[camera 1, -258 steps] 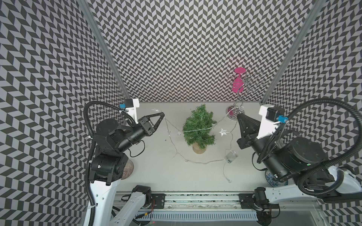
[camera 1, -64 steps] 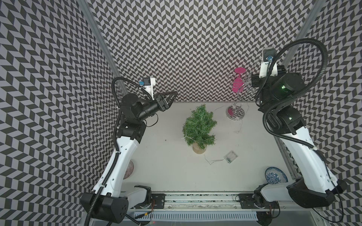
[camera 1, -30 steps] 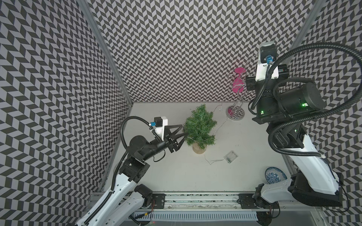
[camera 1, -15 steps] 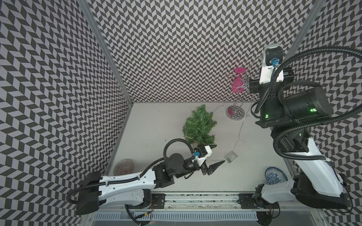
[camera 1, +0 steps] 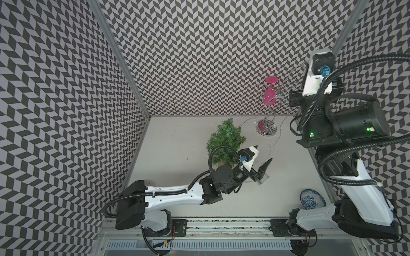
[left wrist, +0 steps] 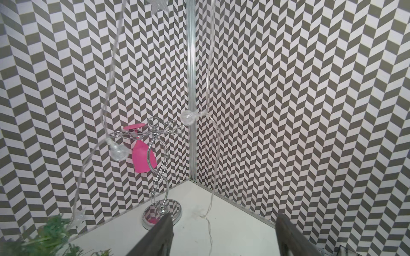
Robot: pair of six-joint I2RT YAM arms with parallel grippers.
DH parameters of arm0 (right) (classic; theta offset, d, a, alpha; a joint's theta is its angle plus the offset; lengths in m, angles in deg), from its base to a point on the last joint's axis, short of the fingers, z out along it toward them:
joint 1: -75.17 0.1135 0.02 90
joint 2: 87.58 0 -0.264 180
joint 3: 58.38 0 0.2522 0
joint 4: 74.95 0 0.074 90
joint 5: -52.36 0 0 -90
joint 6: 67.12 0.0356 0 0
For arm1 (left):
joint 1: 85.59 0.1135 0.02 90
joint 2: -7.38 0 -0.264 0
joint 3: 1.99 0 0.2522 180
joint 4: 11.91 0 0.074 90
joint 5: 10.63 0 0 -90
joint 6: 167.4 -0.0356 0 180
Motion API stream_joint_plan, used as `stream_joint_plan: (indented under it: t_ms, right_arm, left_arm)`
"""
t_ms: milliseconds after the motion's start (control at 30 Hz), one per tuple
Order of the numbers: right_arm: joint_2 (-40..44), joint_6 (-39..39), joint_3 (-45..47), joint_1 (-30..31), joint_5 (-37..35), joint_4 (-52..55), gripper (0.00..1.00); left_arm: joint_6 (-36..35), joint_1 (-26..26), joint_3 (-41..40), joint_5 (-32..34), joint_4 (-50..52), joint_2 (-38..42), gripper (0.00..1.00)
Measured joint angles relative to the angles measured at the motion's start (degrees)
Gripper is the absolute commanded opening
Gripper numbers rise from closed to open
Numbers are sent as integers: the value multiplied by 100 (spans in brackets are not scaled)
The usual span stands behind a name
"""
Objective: Wrap string light around the christmas tree
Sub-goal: Wrap the light string around the Christmas tree.
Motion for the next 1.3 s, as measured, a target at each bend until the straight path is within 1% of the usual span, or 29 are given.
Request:
stream_joint_plan:
  t_ms: [100,300,433,533,600,633,733,767,833,900,1067,1167,1200,1300]
  right_arm:
    - [-2,-11,0,35,0,-2,0]
    - [-2,-46,-2,107,-4,-4,0]
    - [-2,-79,-2,157,-28,-13,0]
    - [-2,-131,-2,188,-74,-59,0]
    - [0,-153,-2,199,-90,-87,0]
    - [0,-162,-2,201,-96,-92,0]
    - [0,-203,-2,221,-109,-109,0]
    - [0,-219,-2,221,-109,-129,0]
    - [2,-243,-2,221,-111,-157,0]
    - [7,-264,0,221,-111,-214,0]
    - [28,-304,39,221,-118,-262,0]
    - [96,-337,186,221,-138,-319,0]
    - [122,-341,238,221,-149,-345,0]
    - [208,-345,409,221,-177,-415,0]
  left_arm:
    - [26,2,179,214,-2,-319,75]
    - [37,20,431,551,-140,-667,76]
    - [105,116,649,538,-225,-907,76]
    - [186,271,859,404,-254,-1099,74]
    - [238,376,1051,256,-232,-1239,67]
    - [275,420,1147,199,-221,-1296,61]
    - [330,511,1401,0,-166,-1423,37]
    - [341,509,1436,-55,-129,-1432,32]
    - [380,501,1436,-144,-63,-1412,28]
    - [450,498,1429,-197,-15,-1401,21]
    - [468,470,1425,-295,229,-1346,11]
    - [437,385,1429,-190,562,-1198,7]
    - [422,348,1445,-160,708,-1130,0]
    - [262,190,1521,-24,1147,-831,0]
